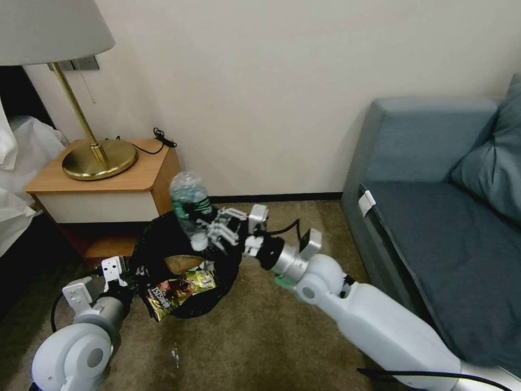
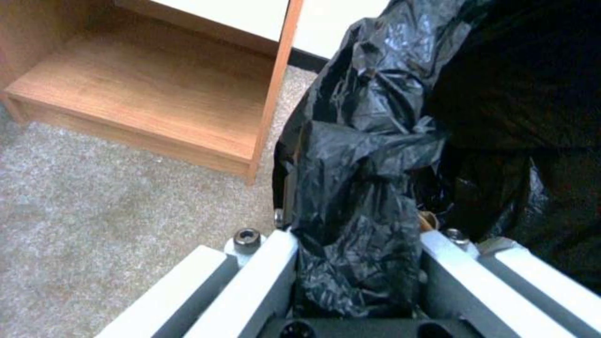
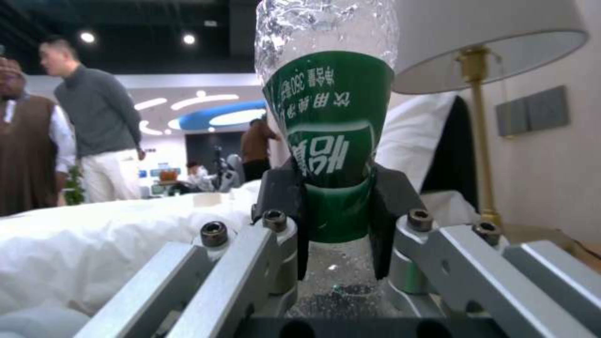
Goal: Pick up the trash bin, then pick up the garbage on the floor and place it into the trash bin.
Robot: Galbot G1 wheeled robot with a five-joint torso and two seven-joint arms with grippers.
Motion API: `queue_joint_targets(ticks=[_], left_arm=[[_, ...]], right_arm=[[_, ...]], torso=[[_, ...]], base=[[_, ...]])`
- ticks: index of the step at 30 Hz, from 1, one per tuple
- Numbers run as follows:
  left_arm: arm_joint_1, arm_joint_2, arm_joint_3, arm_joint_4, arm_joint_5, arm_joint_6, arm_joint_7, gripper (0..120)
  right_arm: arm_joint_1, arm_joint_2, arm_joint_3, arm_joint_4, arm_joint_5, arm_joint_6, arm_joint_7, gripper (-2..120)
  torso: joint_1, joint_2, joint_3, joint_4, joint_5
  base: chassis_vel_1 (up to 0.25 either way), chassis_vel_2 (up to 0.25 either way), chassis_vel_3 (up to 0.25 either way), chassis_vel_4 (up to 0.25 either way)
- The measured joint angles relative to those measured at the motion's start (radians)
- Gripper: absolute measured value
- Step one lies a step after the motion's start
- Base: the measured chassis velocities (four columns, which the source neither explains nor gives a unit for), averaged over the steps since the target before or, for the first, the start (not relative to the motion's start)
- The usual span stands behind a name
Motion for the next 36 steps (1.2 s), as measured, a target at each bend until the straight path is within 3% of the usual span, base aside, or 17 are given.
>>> queue_joint_targets(ticks=[18,27,33,36], left_arm=[[0.013,-0.007,-0.002,-0.028,0.002,0.007,-0.002,0],[0.02,0.001,-0.014,-0.051,-0.007,0.007,-0.002,0],[0.025,0.007,-0.02,-0.062,-0.018,0.009,-0.004,0],[0.026,0.011,-0.024,-0.068,-0.024,0.009,-0.006,0]], right_arm=[[0.024,0.104,-0.099,-0.201,-0.232,0.104,-0.033,16],[0.022,0.108,-0.116,-0.247,-0.301,0.153,-0.014,16],[0.022,0.103,-0.116,-0.264,-0.322,0.164,-0.003,36],[0.026,0.1,-0.116,-0.265,-0.324,0.164,-0.001,53]], torso=[[0.0,0.0,0.0,-0.0001,0.0],[0.0,0.0,0.0,-0.0002,0.0],[0.0,0.0,0.0,-0.0002,0.0001],[0.0,0.0,0.0,-0.0001,0.0001]], base=[[0.0,0.0,0.0,0.0],[0.0,0.0,0.0,0.0],[0.0,0.0,0.0,0.0],[0.0,0.0,0.0,0.0]])
